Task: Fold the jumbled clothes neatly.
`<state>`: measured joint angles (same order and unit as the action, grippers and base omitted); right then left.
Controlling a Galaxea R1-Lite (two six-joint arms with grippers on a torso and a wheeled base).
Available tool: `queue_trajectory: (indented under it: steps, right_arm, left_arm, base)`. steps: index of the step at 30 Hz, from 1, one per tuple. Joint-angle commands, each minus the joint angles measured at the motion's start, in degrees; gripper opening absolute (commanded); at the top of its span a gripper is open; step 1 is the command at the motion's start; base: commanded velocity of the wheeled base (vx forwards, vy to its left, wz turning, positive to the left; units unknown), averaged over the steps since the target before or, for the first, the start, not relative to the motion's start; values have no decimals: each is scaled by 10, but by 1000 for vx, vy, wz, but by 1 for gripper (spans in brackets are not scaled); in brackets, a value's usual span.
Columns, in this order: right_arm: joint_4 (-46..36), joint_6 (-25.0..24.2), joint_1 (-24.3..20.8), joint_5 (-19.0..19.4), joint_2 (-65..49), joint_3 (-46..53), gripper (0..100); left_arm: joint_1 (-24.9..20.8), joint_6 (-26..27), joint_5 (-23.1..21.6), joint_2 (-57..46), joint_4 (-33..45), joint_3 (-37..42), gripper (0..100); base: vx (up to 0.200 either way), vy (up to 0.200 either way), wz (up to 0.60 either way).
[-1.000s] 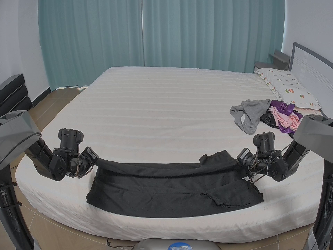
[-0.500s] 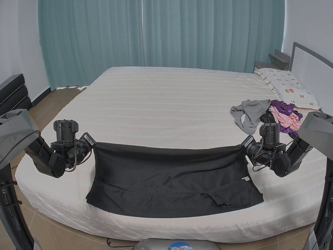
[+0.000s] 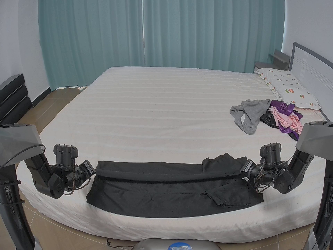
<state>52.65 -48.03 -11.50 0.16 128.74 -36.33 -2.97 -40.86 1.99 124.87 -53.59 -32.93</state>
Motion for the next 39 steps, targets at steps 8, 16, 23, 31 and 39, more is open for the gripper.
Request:
queue_trajectory:
  steps: [8,16,23,31,39]
  right_arm:
    - [1,12,-11,2,17,15,0]
    - [-1,19,0,9,-40,13,100]
    - [-8,19,31,33,-73,-21,100]
    - [-4,17,42,54,-40,-29,100]
    - [-4,18,44,54,-26,-28,100]
  left_arm:
    - [0,-1,0,23,2,13,100]
    - [9,-5,-1,-2,6,2,100]
    - [12,-21,0,-17,-1,-3,100]
    - [25,-62,-1,-11,-23,-6,100]
    - [26,-66,-53,-15,-17,-9,100]
  base:
    - [0,0,0]
    - [0,0,0]
    - [0,0,0]
    - [25,0,0]
    - [125,0,0]
